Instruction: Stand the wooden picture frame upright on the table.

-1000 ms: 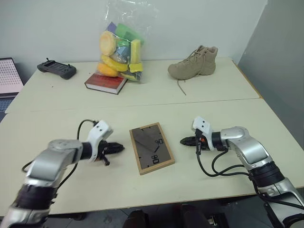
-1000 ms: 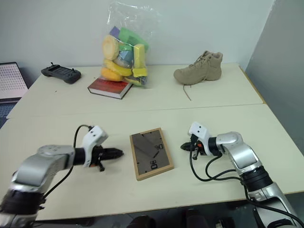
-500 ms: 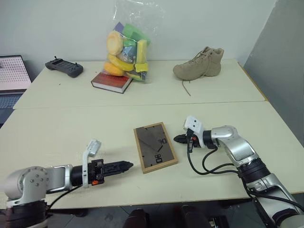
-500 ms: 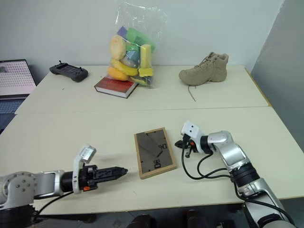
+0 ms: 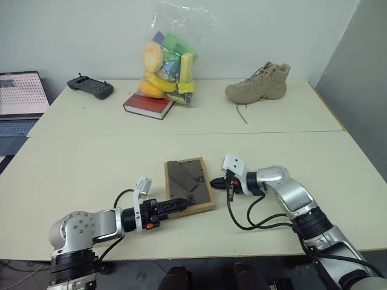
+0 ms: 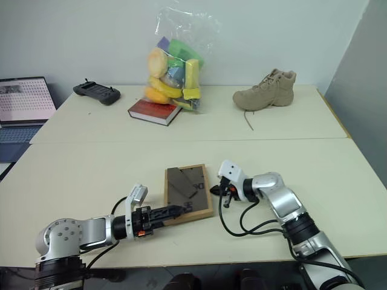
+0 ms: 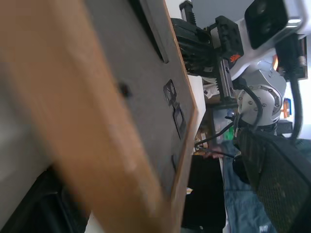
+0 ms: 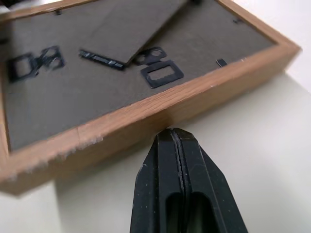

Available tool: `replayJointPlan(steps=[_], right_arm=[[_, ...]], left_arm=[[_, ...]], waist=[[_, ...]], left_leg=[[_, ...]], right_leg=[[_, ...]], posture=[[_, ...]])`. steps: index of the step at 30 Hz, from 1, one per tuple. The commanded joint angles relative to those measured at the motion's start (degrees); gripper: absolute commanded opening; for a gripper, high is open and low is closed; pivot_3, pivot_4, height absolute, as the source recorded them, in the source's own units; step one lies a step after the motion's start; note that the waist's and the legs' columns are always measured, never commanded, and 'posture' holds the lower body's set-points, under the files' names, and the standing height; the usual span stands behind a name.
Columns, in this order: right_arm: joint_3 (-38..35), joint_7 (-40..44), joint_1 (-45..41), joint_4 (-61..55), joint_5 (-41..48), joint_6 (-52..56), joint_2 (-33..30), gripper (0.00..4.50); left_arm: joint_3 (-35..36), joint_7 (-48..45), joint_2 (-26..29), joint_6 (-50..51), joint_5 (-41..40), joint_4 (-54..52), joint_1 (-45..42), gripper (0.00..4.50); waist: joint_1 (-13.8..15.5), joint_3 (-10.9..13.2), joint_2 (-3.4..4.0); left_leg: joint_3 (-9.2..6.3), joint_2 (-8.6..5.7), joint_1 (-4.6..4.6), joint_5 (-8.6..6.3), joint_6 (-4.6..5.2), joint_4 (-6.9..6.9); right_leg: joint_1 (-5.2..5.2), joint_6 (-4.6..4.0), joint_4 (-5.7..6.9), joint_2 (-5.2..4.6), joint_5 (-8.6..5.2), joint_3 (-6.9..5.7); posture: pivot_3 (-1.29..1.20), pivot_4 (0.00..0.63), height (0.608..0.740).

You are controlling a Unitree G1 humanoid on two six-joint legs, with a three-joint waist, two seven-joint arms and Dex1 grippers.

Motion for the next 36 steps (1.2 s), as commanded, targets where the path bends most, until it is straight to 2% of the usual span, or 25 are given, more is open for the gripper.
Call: replayJointPlan(steps=[1,4,16,20,25,28,32,36], right_arm=[[-0.7,-0.3,-0.8,-1.6,0.1,-0.3,-0.5,0.00],[-1.3,-0.8,-0.4,-0.4,-0.4,-0.9,-1.5,0.00],[-4.3,-2.9,1.0,1.5,-0.6,-3.4,-4.8,0.00],[-10.2,-3.3,-2.7,1.0,2.7,-1.7,-6.4,0.00],[-19.3,-0.2,-10.8,-3.8,16.9,14.4,-5.6,0.97],[-20.8,1.0,-14.6,-5.6,22.2,19.9,-4.9,1.64],[-19.9,-0.5,-19.3,-4.2,23.9,21.0,-1.5,2.54],[-15.5,-0.9,-22.2,2.0,19.5,14.8,1.4,3.53]], left_arm=[[-2.0,2.2,-0.5,-0.5,2.2,2.1,0.8,4.50],[0.2,1.1,0.6,0.1,0.5,2.1,1.2,4.02],[5.1,2.4,2.4,3.3,-7.4,-1.1,1.3,1.46],[6.3,5.8,1.8,1.8,-6.1,-1.1,-3.3,1.36],[3.3,4.0,3.7,-2.2,-6.2,-3.9,-8.5,1.36],[-0.7,1.7,5.4,-6.1,-4.2,-6.2,-10.3,1.36],[-4.7,-1.2,7.3,-11.4,-2.1,-7.1,-13.0,1.36],[-6.9,-3.3,8.8,-14.6,-0.8,-6.5,-15.6,1.36]], waist=[[0.1,0.0,0.00],[0.0,0.0,0.00],[-1.3,0.0,-0.05],[-1.1,0.1,-0.12],[-1.4,0.2,-0.15],[-1.6,0.2,-0.18],[-1.7,0.2,-0.17],[-1.7,0.2,-0.18]], left_leg=[[0.00,-0.03,0.00,0.00,0.00,0.00],[-0.01,-0.02,0.01,0.00,0.00,-0.01],[-0.01,0.06,-0.04,-0.01,0.01,-0.10],[-0.03,0.05,-0.08,-0.01,0.01,-0.09],[-0.02,0.05,-0.10,0.01,-0.03,-0.11],[-0.03,0.07,-0.16,0.03,-0.07,-0.12],[-0.02,0.06,-0.15,0.03,-0.07,-0.14],[-0.01,0.05,-0.16,0.01,-0.04,-0.13]], right_leg=[[0.00,0.00,-0.01,-0.02,0.00,0.00],[0.01,0.00,-0.01,-0.02,0.00,-0.01],[-0.10,0.00,-0.02,0.03,0.00,-0.01],[-0.10,0.00,-0.02,0.03,0.00,-0.03],[-0.12,0.00,-0.04,0.03,0.00,-0.03],[-0.17,0.00,-0.07,0.03,0.00,-0.03],[-0.16,0.00,-0.09,0.03,0.00,0.02],[-0.17,0.00,-0.08,0.03,0.00,0.02]], posture=[[0.00,0.150,0.740],[0.00,0.150,0.740],[0.00,0.150,0.740],[0.00,0.150,0.740],[0.00,0.150,0.740],[0.00,0.150,0.740],[0.00,0.150,0.740],[0.00,0.150,0.740]])
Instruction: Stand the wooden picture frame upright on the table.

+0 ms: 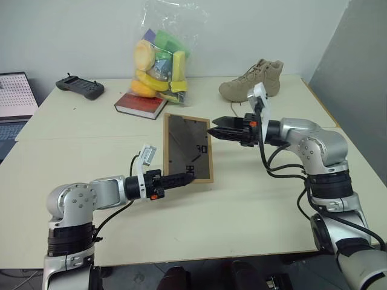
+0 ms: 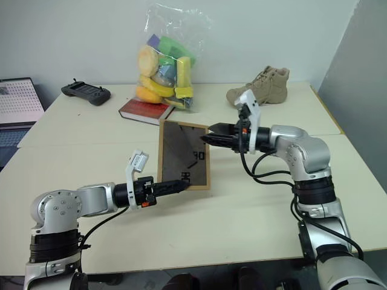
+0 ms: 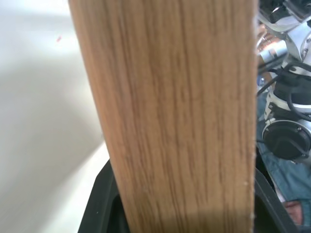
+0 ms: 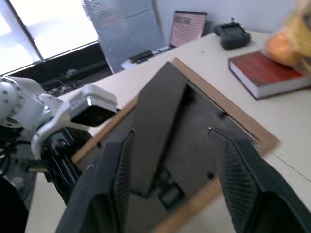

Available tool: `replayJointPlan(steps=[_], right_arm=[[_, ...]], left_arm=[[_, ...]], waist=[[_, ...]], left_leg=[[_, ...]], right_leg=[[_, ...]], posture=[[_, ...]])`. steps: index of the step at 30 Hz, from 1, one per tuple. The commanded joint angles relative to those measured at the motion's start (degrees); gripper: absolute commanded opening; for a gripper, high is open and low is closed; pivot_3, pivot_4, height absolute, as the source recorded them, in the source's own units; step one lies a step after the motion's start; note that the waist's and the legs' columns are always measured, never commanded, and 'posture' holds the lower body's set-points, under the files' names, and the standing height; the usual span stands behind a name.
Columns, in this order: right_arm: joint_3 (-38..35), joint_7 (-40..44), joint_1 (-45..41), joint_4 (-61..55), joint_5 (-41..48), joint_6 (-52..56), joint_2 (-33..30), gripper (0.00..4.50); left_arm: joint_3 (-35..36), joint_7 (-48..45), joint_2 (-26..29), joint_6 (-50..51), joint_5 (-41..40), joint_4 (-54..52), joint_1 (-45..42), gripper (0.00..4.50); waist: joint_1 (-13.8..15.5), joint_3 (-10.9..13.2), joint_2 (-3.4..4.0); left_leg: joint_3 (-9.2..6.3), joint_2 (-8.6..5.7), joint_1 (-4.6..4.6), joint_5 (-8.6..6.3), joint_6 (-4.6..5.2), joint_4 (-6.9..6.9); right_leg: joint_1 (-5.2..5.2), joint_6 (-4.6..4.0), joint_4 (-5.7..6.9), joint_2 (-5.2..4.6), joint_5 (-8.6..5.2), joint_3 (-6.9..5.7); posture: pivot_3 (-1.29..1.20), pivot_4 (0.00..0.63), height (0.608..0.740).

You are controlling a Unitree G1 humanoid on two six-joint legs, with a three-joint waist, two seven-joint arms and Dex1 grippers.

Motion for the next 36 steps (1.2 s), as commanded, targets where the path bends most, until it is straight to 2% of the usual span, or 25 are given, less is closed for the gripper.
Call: replayJointPlan(steps=[1,4,5,10,15,18,22,27,29,31,33,36], right_arm=[[3.5,0.1,-3.2,4.9,-3.7,-6.4,1.9,3.70],[5.8,0.4,-4.3,8.5,-6.2,-10.2,3.2,4.37],[6.3,0.5,-4.6,9.1,-6.6,-11.1,3.8,4.45],[5.3,3.8,-4.9,6.2,-2.4,-9.6,5.8,4.45],[5.1,7.7,-2.3,-1.4,2.1,-6.3,4.2,4.45],[4.6,9.1,-0.7,-4.6,4.3,-3.9,2.1,4.45],[4.9,11.9,1.9,-7.5,5.4,-1.8,-2.8,4.45],[3.6,8.8,4.0,-6.9,1.2,-6.0,-7.2,4.45],[2.4,7.3,5.6,-6.3,-2.2,-11.2,-9.8,4.45],[2.1,6.8,8.8,-5.5,-7.8,-22.2,-13.1,4.45],[3.8,4.3,11.9,-1.9,-17.1,-42.8,-15.5,4.45],[7.0,-5.8,13.1,8.6,-31.7,-74.6,-17.0,4.45]], left_arm=[[-0.7,-2.9,1.6,-3.9,0.3,-1.3,-3.1,1.36],[-1.1,-3.5,2.1,-4.7,0.5,-0.9,-3.6,1.36],[-1.3,-3.6,2.1,-4.9,0.7,-0.8,-3.7,1.36],[-1.4,-3.6,2.7,-4.9,0.7,-1.1,-3.0,1.36],[-1.0,-3.1,2.8,-4.4,0.5,-0.9,-2.1,1.36],[0.6,-1.9,2.2,-2.7,-1.2,-0.4,-2.0,1.36],[4.2,0.3,1.6,6.9,-7.8,4.4,-3.5,1.36],[7.1,3.6,1.2,11.4,-10.0,7.7,-4.8,1.36],[8.6,4.8,0.9,13.7,-12.0,8.7,-5.5,1.36],[8.8,6.6,1.3,14.5,-16.2,10.2,-5.5,1.36],[8.2,8.9,2.3,14.5,-21.1,12.1,-5.4,1.36],[6.8,12.9,3.7,14.5,-28.7,14.5,-5.5,1.36]], waist=[[0.0,0.0,0.00],[-0.1,0.0,0.01],[-0.1,0.0,0.01],[-0.1,0.0,-0.01],[0.1,0.0,-0.01],[0.0,0.0,-0.01],[0.0,0.0,-0.02],[0.0,0.1,-0.04],[0.0,0.1,-0.05],[0.1,0.1,-0.08],[0.4,0.1,-0.11],[0.2,0.1,-0.19]], left_leg=[[0.00,-0.01,0.00,-0.01,0.02,0.01],[0.03,-0.01,-0.02,-0.01,0.02,0.01],[0.02,-0.01,-0.02,-0.01,0.02,0.01],[0.01,-0.01,-0.07,-0.01,0.02,0.01],[-0.02,-0.01,-0.07,-0.02,0.04,0.02],[-0.02,-0.01,-0.08,-0.03,0.06,0.02],[-0.05,-0.01,-0.08,-0.08,0.14,0.01],[-0.06,-0.01,-0.07,-0.08,0.15,0.02],[-0.07,-0.01,-0.08,-0.08,0.14,0.02],[-0.06,-0.01,-0.10,-0.07,0.13,0.03],[-0.07,-0.03,-0.12,-0.04,0.08,0.04],[0.00,-0.05,-0.10,-0.01,0.01,0.06]], right_leg=[[0.00,0.00,0.00,0.00,0.00,0.01],[-0.03,0.00,0.02,0.00,0.00,0.02],[-0.03,0.00,0.01,0.00,0.00,0.01],[-0.07,0.00,0.00,0.00,0.00,0.01],[-0.07,0.00,0.00,-0.01,0.00,-0.01],[-0.07,0.00,0.00,-0.01,0.00,0.00],[-0.07,0.01,0.00,-0.01,0.00,-0.03],[-0.07,0.01,0.02,-0.01,-0.01,-0.05],[-0.07,0.01,0.02,-0.01,-0.01,-0.06],[-0.07,0.02,0.01,-0.01,-0.01,-0.05],[-0.04,0.04,-0.02,-0.02,-0.02,-0.06],[-0.04,0.08,0.00,-0.04,-0.04,-0.01]], posture=[[0.00,0.150,0.740],[0.00,0.150,0.740],[0.00,0.150,0.740],[0.00,0.150,0.740],[0.00,0.150,0.740],[0.00,0.150,0.740],[0.00,0.150,0.740],[0.00,0.150,0.740],[0.00,0.150,0.740],[0.00,0.150,0.740],[0.00,0.150,0.740],[0.00,0.150,0.740]])
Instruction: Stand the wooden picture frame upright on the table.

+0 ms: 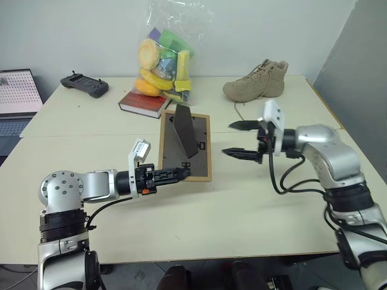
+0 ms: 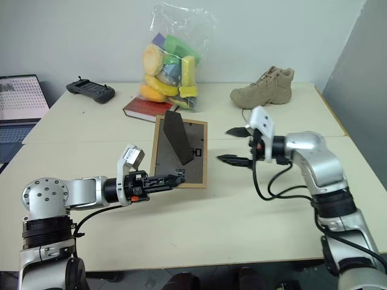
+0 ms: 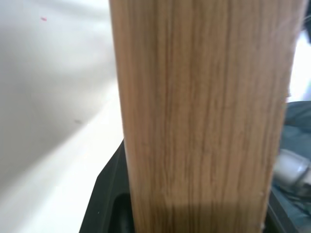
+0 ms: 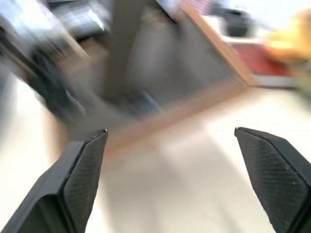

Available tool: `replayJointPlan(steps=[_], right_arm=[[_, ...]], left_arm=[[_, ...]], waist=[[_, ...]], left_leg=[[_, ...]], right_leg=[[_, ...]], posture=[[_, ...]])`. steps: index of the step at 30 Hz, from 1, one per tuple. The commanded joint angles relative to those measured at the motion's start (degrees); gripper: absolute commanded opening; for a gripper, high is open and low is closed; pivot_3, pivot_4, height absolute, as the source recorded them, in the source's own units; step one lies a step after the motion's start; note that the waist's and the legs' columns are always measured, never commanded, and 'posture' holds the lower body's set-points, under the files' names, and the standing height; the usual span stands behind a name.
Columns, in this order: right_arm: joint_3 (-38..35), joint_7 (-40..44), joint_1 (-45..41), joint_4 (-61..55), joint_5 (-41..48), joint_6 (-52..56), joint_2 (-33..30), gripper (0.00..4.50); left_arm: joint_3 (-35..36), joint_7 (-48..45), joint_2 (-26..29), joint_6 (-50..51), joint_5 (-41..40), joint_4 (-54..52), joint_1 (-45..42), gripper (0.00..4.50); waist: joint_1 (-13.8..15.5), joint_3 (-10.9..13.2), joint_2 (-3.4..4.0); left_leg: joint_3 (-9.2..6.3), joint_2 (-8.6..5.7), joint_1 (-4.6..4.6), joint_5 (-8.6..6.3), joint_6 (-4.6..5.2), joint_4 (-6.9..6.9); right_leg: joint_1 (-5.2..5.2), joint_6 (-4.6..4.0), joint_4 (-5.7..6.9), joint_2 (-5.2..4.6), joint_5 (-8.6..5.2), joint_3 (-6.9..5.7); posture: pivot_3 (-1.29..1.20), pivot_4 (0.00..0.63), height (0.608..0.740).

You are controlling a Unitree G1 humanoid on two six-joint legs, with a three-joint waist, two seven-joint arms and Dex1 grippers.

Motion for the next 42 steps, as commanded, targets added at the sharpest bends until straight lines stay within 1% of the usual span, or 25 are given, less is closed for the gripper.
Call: replayJointPlan(steps=[1,2,4,6,9,11,12,15,17,18,23,25,26,28,29,32,33,34,35,36,37,38,40,41,42], right_arm=[[3.1,-13.3,-0.2,11.9,-18.9,-41.1,-1.1,4.45],[4.1,-19.9,-1.4,15.1,-25.2,-48.7,-0.8,4.45],[5.6,-31.1,-4.3,20.2,-35.6,-58.6,0.1,4.45],[7.2,-43.5,-7.7,23.7,-45.6,-63.4,2.1,4.45],[10.3,-56.6,-11.5,27.1,-56.5,-65.6,4.0,4.45],[12.1,-62.8,-13.7,29.6,-60.5,-66.2,4.9,4.45],[12.8,-64.8,-14.6,30.6,-61.7,-66.5,5.1,4.45],[14.3,-67.6,-16.4,32.6,-62.3,-69.9,5.1,3.98],[15.1,-70.4,-17.1,32.7,-63.6,-71.1,4.6,3.48],[15.5,-71.6,-17.4,32.7,-64.2,-71.5,4.5,3.11],[16.4,-75.4,-18.3,32.9,-65.8,-72.8,4.0,1.96],[16.7,-76.2,-18.8,33.1,-66.2,-72.9,3.8,1.58],[16.8,-76.5,-19.0,33.3,-66.3,-73.1,3.7,1.51],[17.1,-76.9,-19.4,34.0,-66.5,-73.4,3.4,1.31],[17.2,-76.6,-19.6,34.9,-66.0,-73.7,3.3,1.31],[17.0,-71.7,-20.6,41.1,-60.0,-75.7,3.7,1.31],[16.9,-68.3,-21.0,44.1,-56.1,-76.6,4.3,1.31],[16.4,-63.6,-21.2,47.1,-50.8,-76.8,5.2,1.31],[15.6,-53.9,-21.0,50.1,-41.8,-75.1,6.9,1.31],[15.1,-46.8,-20.8,51.9,-35.3,-73.8,8.0,1.31],[13.3,-38.2,-20.3,52.4,-28.0,-69.8,9.7,1.31],[12.1,-32.2,-19.9,52.4,-22.8,-66.9,10.7,1.31],[8.5,-16.3,-19.0,50.8,-11.7,-55.1,13.6,1.31],[5.9,-7.7,-19.2,49.5,-5.4,-44.0,15.8,1.31],[4.0,-1.9,-19.3,48.5,-1.1,-36.1,17.2,1.31]], left_arm=[[-0.3,5.4,1.7,0.2,-13.0,2.2,-1.3,1.36],[-1.4,7.6,2.2,-0.7,-17.2,2.9,-1.3,1.36],[-4.5,12.0,3.9,-3.7,-25.1,3.1,-0.7,1.36],[-8.6,16.1,5.9,-8.0,-33.5,1.9,0.7,1.36],[-11.0,16.6,7.4,-10.1,-36.0,-0.6,2.2,1.36],[-11.7,15.9,8.0,-11.1,-36.0,-2.0,3.2,1.36],[-11.9,15.6,8.3,-11.5,-36.0,-2.3,3.4,1.36],[-12.2,14.9,8.6,-12.7,-36.0,-3.6,4.8,1.36],[-12.5,14.9,8.8,-13.5,-36.0,-4.6,5.7,1.36],[-12.6,14.9,8.8,-13.9,-36.0,-4.9,6.0,1.36],[-13.4,14.6,9.0,-15.5,-36.0,-7.1,7.4,1.36],[-13.6,14.7,8.8,-16.2,-36.0,-7.9,7.7,2.02],[-13.5,15.3,8.6,-16.9,-36.0,-8.3,7.8,2.14],[-13.1,16.0,8.1,-18.0,-36.0,-8.5,8.0,2.57],[-12.3,16.6,7.8,-18.8,-36.0,-8.3,7.9,2.79],[-6.9,19.4,5.5,-20.8,-36.0,-4.7,6.9,3.52],[-4.7,19.6,5.9,-20.9,-36.0,-4.4,7.4,3.62],[-2.6,20.0,6.4,-21.1,-36.0,-4.6,8.2,3.88],[-0.1,21.0,8.2,-21.9,-36.0,-6.3,10.1,4.15],[1.4,21.9,9.2,-22.5,-36.0,-7.6,11.3,4.34],[3.2,23.5,10.5,-23.8,-36.0,-9.8,12.6,4.49],[4.2,24.6,11.2,-24.9,-36.0,-11.5,13.5,4.50],[5.4,28.8,12.4,-29.0,-36.0,-17.7,15.3,4.50],[5.3,31.3,12.4,-30.9,-33.2,-24.0,16.9,4.50],[5.0,33.1,12.4,-32.4,-31.1,-28.4,18.0,4.50]], waist=[[-0.2,0.0,-0.05],[-0.5,0.0,-0.05],[-0.7,0.0,-0.06],[-0.9,0.1,-0.06],[-0.9,0.1,-0.08],[-0.7,0.1,-0.08],[-0.6,0.1,-0.09],[-0.2,0.1,-0.13],[-0.2,0.1,-0.16],[-0.2,0.1,-0.17],[-0.4,0.1,-0.17],[-0.5,0.1,-0.18],[-0.5,0.1,-0.20],[-0.5,0.1,-0.20],[-0.5,0.1,-0.20],[-0.5,0.2,-0.22],[-0.5,0.2,-0.29],[-0.5,0.2,-0.34],[-0.6,0.2,-0.36],[-0.9,0.2,-0.44],[-1.3,0.3,-0.45],[-1.6,0.3,-0.53],[-1.6,0.4,-0.58],[-1.6,0.4,-0.61],[-1.4,0.4,-0.62]], left_leg=[[0.02,0.01,0.02,0.02,-0.03,0.01],[0.03,0.01,0.04,0.03,-0.06,-0.01],[0.09,0.06,0.12,0.07,-0.12,-0.03],[0.11,0.08,0.15,0.09,-0.16,-0.04],[0.11,0.08,0.17,0.17,-0.32,-0.04],[0.11,0.06,0.17,0.18,-0.34,-0.04],[0.11,0.04,0.17,0.19,-0.34,-0.04],[0.14,-0.03,0.16,0.19,-0.34,-0.03],[0.15,-0.04,0.16,0.19,-0.34,-0.02],[0.14,-0.03,0.16,0.19,-0.34,-0.02],[0.19,-0.01,0.18,0.19,-0.33,-0.03],[0.23,-0.01,0.21,0.19,-0.33,-0.03],[0.24,0.00,0.22,0.19,-0.33,-0.03],[0.24,0.03,0.23,0.18,-0.32,-0.03],[0.28,0.02,0.23,0.18,-0.32,-0.03],[0.33,0.02,0.25,0.18,-0.31,-0.02],[0.34,0.02,0.26,0.18,-0.31,-0.02],[0.34,0.04,0.26,0.18,-0.31,-0.02],[0.36,0.05,0.26,0.17,-0.30,-0.03],[0.37,0.08,0.27,0.17,-0.29,-0.02],[0.40,0.12,0.32,0.17,-0.29,-0.02],[0.42,0.15,0.33,0.17,-0.27,-0.02],[0.40,0.20,0.29,0.14,-0.23,-0.01],[0.39,0.22,0.28,0.12,-0.20,0.01],[0.38,0.22,0.27,0.09,-0.16,0.01]], right_leg=[[0.00,0.01,0.03,0.00,0.00,0.00],[0.00,0.01,0.03,0.00,0.00,0.01],[-0.02,0.00,0.10,0.04,0.00,0.09],[-0.06,0.00,0.12,0.10,0.00,0.18],[-0.11,-0.02,0.14,0.20,0.00,0.38],[-0.13,-0.02,0.12,0.24,0.00,0.46],[-0.13,-0.02,0.10,0.24,0.00,0.48],[-0.13,-0.02,0.07,0.23,0.01,0.57],[-0.12,-0.03,0.07,0.23,0.01,0.57],[-0.11,-0.02,0.07,0.23,0.01,0.56],[-0.11,-0.03,0.09,0.25,0.01,0.60],[-0.11,-0.02,0.10,0.26,0.01,0.66],[-0.11,-0.02,0.11,0.28,0.01,0.68],[-0.11,-0.02,0.10,0.30,0.01,0.69],[-0.11,-0.02,0.11,0.30,0.01,0.73],[-0.09,-0.02,0.11,0.30,0.01,0.76],[-0.08,-0.03,0.11,0.30,0.01,0.75],[-0.08,-0.03,0.11,0.30,0.01,0.74],[-0.08,-0.03,0.10,0.30,0.01,0.74],[-0.05,-0.03,0.09,0.30,0.01,0.73],[-0.01,-0.04,0.03,0.32,0.01,0.77],[0.01,-0.04,0.02,0.34,0.01,0.79],[0.01,-0.04,-0.02,0.34,0.02,0.77],[0.02,-0.04,-0.06,0.33,0.02,0.77],[0.02,-0.04,-0.05,0.33,0.02,0.76]], posture=[[0.00,0.150,0.740],[0.00,0.150,0.740],[0.00,0.150,0.740],[0.00,0.150,0.740],[0.00,0.150,0.740],[0.00,0.150,0.740],[0.00,0.150,0.740],[0.00,0.150,0.740],[0.00,0.150,0.740],[0.00,0.150,0.740],[0.00,0.150,0.740],[0.00,0.150,0.740],[0.00,0.150,0.740],[0.00,0.150,0.740],[0.00,0.150,0.740],[0.00,0.150,0.740],[0.00,0.150,0.740],[0.00,0.150,0.740],[0.00,0.150,0.740],[0.00,0.150,0.740],[0.00,0.150,0.740],[0.00,0.150,0.740],[0.00,0.150,0.740],[0.00,0.150,0.740],[0.00,0.150,0.740]])
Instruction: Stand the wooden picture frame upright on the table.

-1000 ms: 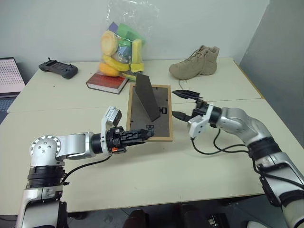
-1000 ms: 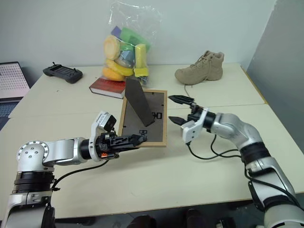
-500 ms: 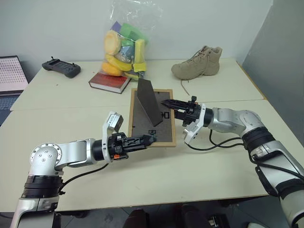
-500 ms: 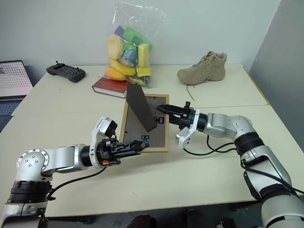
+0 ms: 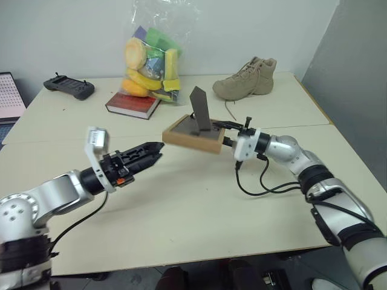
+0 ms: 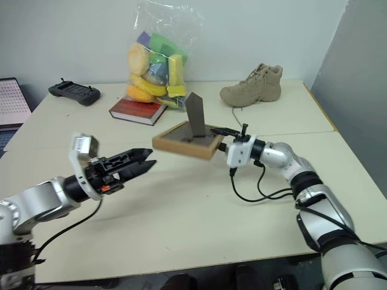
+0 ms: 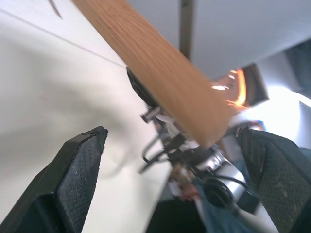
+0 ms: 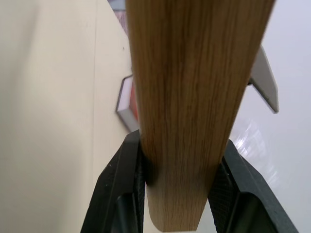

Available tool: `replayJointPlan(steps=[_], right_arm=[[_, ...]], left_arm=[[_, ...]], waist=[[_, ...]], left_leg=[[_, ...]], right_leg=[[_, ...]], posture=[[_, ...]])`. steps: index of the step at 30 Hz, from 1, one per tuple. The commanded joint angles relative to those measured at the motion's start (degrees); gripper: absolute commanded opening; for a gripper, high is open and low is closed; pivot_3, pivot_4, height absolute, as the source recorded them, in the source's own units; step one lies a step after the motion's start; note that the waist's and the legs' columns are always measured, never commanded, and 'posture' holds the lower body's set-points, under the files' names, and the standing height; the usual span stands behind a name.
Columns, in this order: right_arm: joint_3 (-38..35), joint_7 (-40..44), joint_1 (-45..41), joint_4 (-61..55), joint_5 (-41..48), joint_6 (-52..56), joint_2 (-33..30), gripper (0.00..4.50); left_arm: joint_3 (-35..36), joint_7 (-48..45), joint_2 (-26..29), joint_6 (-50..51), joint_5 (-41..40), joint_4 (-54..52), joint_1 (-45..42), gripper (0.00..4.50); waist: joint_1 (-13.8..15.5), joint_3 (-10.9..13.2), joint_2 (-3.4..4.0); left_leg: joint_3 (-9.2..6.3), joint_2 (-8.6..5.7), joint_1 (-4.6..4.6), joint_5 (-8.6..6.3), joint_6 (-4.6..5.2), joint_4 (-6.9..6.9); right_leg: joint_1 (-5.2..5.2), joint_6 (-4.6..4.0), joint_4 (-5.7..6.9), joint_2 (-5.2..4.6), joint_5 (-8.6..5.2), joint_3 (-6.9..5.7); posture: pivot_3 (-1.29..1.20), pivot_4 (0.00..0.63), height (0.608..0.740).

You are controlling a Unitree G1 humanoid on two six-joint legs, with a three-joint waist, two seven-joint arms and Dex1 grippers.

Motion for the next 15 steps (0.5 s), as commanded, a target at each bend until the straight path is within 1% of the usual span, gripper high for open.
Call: replayJointPlan(steps=[1,2,3,5,6,7,9,10,13,15], right_arm=[[-9.6,28.1,-1.6,-5.7,23.5,31.4,5.2,1.31],[-11.1,31.7,-2.5,-6.3,26.7,41.1,6.6,1.31],[-11.8,34.4,-3.2,-6.8,28.3,46.9,7.6,1.31],[-12.6,36.8,-4.2,-6.4,29.3,55.2,9.3,1.31],[-12.9,37.3,-4.3,-6.5,29.3,57.5,9.7,1.31],[-12.6,38.2,-4.4,-4.9,28.7,59.1,10.7,1.31],[-13.0,37.0,-4.6,-1.8,27.5,60.5,12.4,1.31],[-12.9,37.1,-4.5,-0.5,26.9,60.4,13.1,1.31],[-12.8,35.8,-3.4,3.2,24.8,59.2,14.9,1.31],[-13.1,34.2,-2.8,4.8,23.7,58.5,15.5,1.31]], left_arm=[[0.8,8.0,0.6,-7.4,8.3,-19.9,3.8,4.50],[-0.7,8.1,0.3,-9.9,18.0,-25.1,5.3,4.50],[-2.3,7.8,-0.1,-12.3,26.4,-28.7,6.7,4.50],[-6.7,5.2,0.2,-17.5,41.8,-33.9,10.4,4.50],[-8.3,3.8,0.2,-19.3,46.2,-34.9,11.9,4.50],[-9.8,2.9,-1.1,-21.6,50.1,-35.9,14.2,4.50],[-12.4,1.1,-3.0,-25.2,56.3,-37.2,17.6,4.50],[-13.7,-0.2,-3.1,-26.7,59.5,-37.7,19.4,4.50],[-15.1,-2.9,-5.1,-30.2,65.2,-38.1,25.0,4.50],[-15.2,-4.2,-6.5,-31.5,66.9,-37.9,27.1,4.50]], waist=[[0.3,0.0,-0.01],[0.6,0.0,0.00],[0.7,0.0,0.03],[1.1,0.1,0.12],[1.2,0.1,0.17],[1.3,0.1,0.24],[1.3,0.1,0.26],[1.3,0.1,0.26],[1.3,0.1,0.27],[1.5,0.1,0.27]], left_leg=[[-0.02,0.00,-0.01,-0.10,0.14,0.00],[-0.04,0.00,-0.01,-0.12,0.16,-0.01],[-0.05,-0.01,-0.01,-0.16,0.12,-0.03],[-0.05,-0.04,0.02,-0.18,0.08,-0.09],[-0.06,-0.05,0.02,-0.18,0.08,-0.10],[-0.05,-0.08,0.03,-0.17,0.06,-0.13],[-0.05,-0.09,0.00,-0.17,0.06,-0.15],[-0.01,-0.10,0.02,-0.17,0.05,-0.14],[0.00,-0.11,-0.05,-0.18,0.06,-0.13],[0.02,-0.11,-0.05,-0.19,0.08,-0.12]], right_leg=[[0.00,0.00,-0.02,-0.02,0.01,-0.02],[0.01,0.00,-0.02,-0.03,0.02,-0.01],[0.00,0.00,-0.02,-0.05,0.02,-0.03],[-0.05,-0.02,0.04,-0.04,0.02,-0.01],[-0.09,-0.03,0.06,-0.03,0.03,-0.02],[-0.10,-0.04,0.08,-0.03,0.03,0.00],[-0.15,-0.05,0.09,-0.03,0.03,0.00],[-0.14,-0.04,0.09,-0.03,0.03,0.04],[-0.17,-0.04,0.08,-0.03,0.03,0.04],[-0.16,-0.04,0.08,-0.04,0.03,0.05]], posture=[[0.00,0.150,0.740],[0.00,0.150,0.740],[0.00,0.150,0.740],[0.00,0.150,0.740],[0.00,0.150,0.740],[0.00,0.150,0.740],[0.00,0.150,0.740],[0.00,0.150,0.740],[0.00,0.150,0.740],[0.00,0.150,0.740]])
